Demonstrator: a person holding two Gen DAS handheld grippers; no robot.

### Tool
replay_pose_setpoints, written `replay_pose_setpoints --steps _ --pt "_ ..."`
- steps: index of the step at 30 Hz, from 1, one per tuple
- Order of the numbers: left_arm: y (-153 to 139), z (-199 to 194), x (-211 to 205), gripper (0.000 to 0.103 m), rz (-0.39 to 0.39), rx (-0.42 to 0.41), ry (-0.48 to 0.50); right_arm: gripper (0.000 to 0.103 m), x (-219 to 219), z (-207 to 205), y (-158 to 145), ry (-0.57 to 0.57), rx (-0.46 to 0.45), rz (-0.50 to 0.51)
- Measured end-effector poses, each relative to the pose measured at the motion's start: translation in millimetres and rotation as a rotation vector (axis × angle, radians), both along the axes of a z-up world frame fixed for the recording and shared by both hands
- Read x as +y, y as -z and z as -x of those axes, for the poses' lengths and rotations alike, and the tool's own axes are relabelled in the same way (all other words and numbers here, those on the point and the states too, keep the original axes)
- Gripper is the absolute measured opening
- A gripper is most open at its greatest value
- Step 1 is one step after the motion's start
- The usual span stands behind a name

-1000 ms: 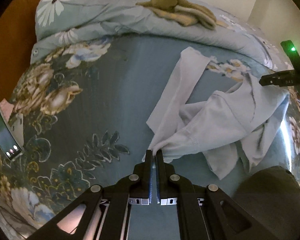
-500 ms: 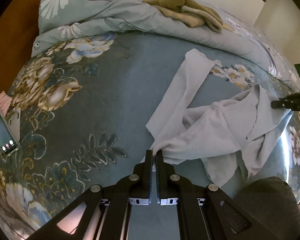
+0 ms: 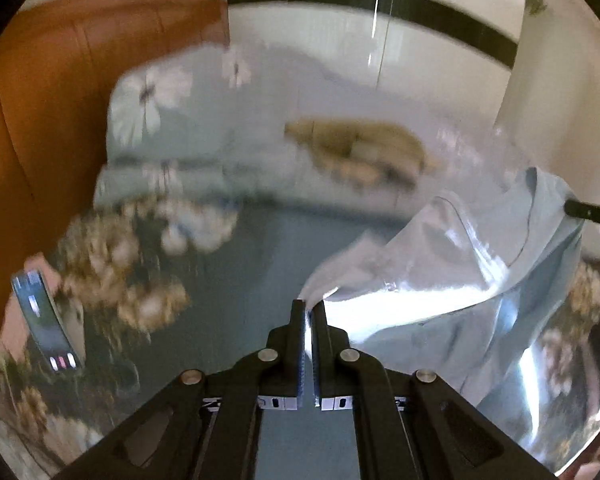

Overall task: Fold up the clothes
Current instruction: 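Lift the T-shirt by its shoulders with both grippers and shake it out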

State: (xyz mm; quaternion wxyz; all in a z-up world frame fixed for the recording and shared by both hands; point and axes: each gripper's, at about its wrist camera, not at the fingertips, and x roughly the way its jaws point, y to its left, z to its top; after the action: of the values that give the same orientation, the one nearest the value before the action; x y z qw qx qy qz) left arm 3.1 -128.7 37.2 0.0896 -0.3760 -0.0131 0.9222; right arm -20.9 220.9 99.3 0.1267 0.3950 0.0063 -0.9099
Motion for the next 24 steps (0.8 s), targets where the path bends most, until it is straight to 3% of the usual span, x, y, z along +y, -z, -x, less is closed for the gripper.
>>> replay_pose_setpoints --steps 7,12,24 --pt "-106 -8 -5 0.003 0.000 0.229 -0.003 0.006 5 -34 -104 0.039 0.216 0.029" --pt "-155 -37 -12 0.003 0.039 0.342 0.005 0.006 3 -76 -147 0.026 0.324 0.038" --pt "-173 -135 -41 0.003 0.095 0.453 -0.015 0.006 -19 -170 -160 -0.085 0.405 0.024"
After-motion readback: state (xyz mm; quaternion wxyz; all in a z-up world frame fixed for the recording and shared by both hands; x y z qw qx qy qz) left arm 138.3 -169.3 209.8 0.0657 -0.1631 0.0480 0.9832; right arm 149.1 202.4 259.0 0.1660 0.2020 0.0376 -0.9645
